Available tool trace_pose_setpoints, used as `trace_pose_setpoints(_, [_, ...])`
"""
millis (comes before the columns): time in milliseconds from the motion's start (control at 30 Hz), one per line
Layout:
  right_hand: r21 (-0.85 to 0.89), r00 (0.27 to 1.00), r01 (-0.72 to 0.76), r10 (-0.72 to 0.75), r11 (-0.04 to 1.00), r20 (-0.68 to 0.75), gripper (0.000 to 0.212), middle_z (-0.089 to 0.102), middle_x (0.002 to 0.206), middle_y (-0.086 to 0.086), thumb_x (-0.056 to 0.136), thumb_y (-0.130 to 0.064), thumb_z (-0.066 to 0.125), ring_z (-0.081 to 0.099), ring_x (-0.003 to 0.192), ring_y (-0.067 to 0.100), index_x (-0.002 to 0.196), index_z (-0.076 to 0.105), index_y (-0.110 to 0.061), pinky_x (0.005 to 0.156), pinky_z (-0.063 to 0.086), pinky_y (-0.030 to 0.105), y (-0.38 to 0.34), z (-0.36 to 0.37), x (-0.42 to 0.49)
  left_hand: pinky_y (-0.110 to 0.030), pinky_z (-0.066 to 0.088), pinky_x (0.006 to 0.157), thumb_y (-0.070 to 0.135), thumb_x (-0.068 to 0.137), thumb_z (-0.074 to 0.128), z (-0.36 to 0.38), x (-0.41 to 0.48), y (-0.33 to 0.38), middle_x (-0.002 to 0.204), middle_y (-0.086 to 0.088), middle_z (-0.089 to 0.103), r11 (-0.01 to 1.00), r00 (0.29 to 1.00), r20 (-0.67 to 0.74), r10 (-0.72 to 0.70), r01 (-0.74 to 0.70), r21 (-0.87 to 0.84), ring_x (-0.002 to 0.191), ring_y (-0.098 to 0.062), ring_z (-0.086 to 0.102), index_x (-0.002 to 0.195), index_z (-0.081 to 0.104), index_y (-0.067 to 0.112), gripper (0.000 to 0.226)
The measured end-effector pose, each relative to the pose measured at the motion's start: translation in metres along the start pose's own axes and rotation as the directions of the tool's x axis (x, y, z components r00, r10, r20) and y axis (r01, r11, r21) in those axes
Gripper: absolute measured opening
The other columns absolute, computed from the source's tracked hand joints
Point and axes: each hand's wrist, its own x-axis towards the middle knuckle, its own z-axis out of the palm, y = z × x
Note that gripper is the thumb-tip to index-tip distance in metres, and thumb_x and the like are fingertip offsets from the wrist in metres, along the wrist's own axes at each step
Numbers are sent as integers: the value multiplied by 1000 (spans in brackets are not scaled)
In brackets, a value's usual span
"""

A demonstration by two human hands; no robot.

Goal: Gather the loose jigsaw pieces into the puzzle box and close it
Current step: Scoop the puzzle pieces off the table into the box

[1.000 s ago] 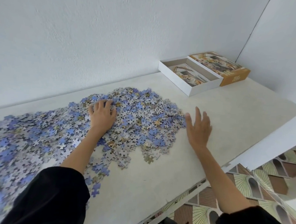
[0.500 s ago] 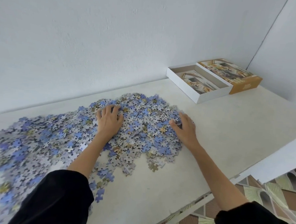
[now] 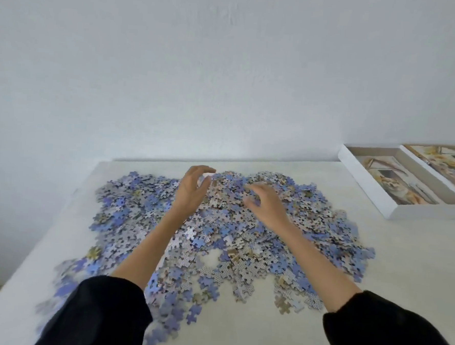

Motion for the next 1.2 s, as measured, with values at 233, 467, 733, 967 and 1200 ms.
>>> trace_pose_setpoints(233, [-87, 999, 36, -35, 996, 12, 39, 39, 141, 2, 92, -30, 50, 30, 133, 21, 130, 49, -23, 110, 19, 35, 10, 17, 8, -45, 36, 102, 28, 98, 42, -129, -24, -97, 132, -12, 49, 952, 970, -192, -152, 195, 234, 122, -27, 44, 123, 55, 13, 32])
trace_pose_setpoints(467, [-114, 998, 56, -55, 992, 8, 38, 42, 138, 2, 92, -30, 50, 34, 130, 20, 130, 50, -21, 106, 29, 35, 14, 21, 11, -53, 22, 108, 68, 86, 15, -157, -48, -157, 149, -11, 29, 870, 893, -141, -428, 449, 204, 135, -30, 29, 144, 30, 19, 76])
trace_pose_setpoints(733, [-142, 998, 61, -62, 988, 0, 38, 42, 138, 2, 93, -28, 51, 35, 131, 19, 129, 51, -19, 105, 30, 32, 11, 22, 9, -49, 25, 109, 82, 76, 7, -134, -32, -151, 148, -9, 33, 876, 896, -104, -432, 444, 191, 134, -27, 32, 143, 30, 20, 94])
trace_pose_setpoints(967, [-135, 998, 61, -62, 989, -6, 38, 41, 139, 1, 92, -27, 50, 34, 131, 19, 130, 50, -19, 103, 31, 32, 8, 22, 7, -38, 27, 102, 68, 83, 19, -123, -46, -143, 144, -5, 39, 963, 967, -61, -249, 253, 88, 125, -14, 37, 140, 36, 22, 74])
trace_pose_setpoints(1200, [-138, 999, 41, -41, 990, 0, 38, 40, 140, -1, 93, -28, 50, 32, 133, 18, 130, 49, -20, 102, 32, 31, 4, 22, 6, -42, 24, 107, 49, 98, 21, -144, -10, -161, 145, -8, 39, 928, 909, -184, -374, 367, -70, 132, -25, 35, 136, 43, 16, 55])
